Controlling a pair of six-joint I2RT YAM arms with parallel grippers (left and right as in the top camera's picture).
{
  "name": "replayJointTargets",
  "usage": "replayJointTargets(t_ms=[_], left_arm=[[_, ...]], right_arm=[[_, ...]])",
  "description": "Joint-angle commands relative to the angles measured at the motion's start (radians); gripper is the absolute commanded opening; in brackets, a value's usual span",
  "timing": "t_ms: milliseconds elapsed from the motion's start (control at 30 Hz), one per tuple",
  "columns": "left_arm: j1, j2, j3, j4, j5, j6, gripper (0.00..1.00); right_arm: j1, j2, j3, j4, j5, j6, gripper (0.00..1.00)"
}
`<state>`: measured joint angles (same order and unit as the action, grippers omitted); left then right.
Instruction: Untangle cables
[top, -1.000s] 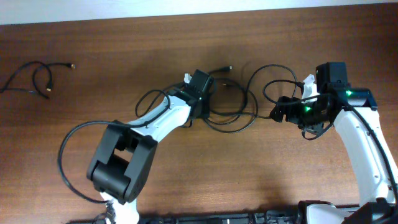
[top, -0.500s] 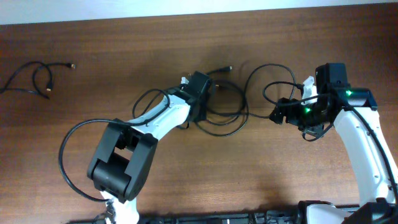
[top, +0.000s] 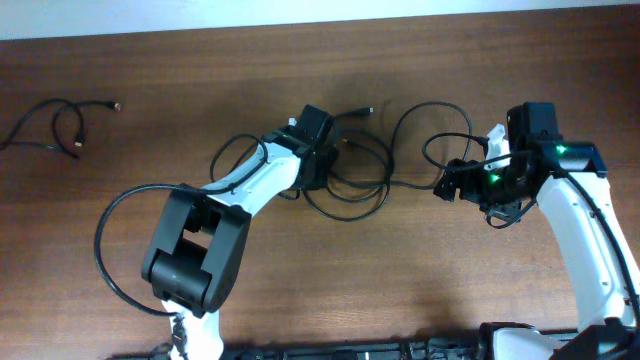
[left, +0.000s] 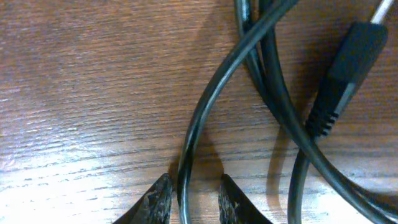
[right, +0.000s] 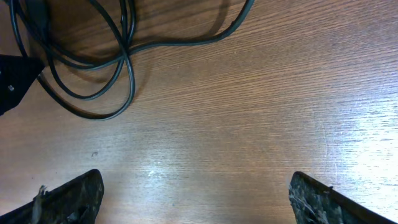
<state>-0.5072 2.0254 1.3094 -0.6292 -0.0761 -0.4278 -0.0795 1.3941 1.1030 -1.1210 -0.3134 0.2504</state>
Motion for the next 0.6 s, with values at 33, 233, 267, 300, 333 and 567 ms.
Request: replayJointTargets(t_ms=[33,233,267,300,333,567], left_arm=[[0.013,0.135,-0.065,-0.071,0.074,0.062,0.01],[0.037,0.049,0.002,-0.177,-0.071,0.062,0.0],[0.043,-0.011,0.017,-0.173,-0.072,0.062,0.0],[0.05,-0.076,0.03,-0.169,-0.079,0.062,0.0],[0.059,-0.158,0.044,-0.165,-0.092,0.062,0.0],[0.085,-0.694,0.05,0.091,0.038,0.177,0.0]], right_arm=[[0.003,-0.007,-0.003,0.002,0.011,-0.006,0.94],[0.003,-0.007,-0.003,0.002,0.012,-0.007,0.94],[0.003,-0.007,-0.003,0.002,0.012,-0.007,0.94],[0.003,-0.007,-0.003,0.002,0.012,-0.007,0.94],[0.003,-0.007,-0.003,0.003,0.012,-0.007,0.94],[0.039,-0.007,-0.003,0.093,0.011,-0.006,0.99]])
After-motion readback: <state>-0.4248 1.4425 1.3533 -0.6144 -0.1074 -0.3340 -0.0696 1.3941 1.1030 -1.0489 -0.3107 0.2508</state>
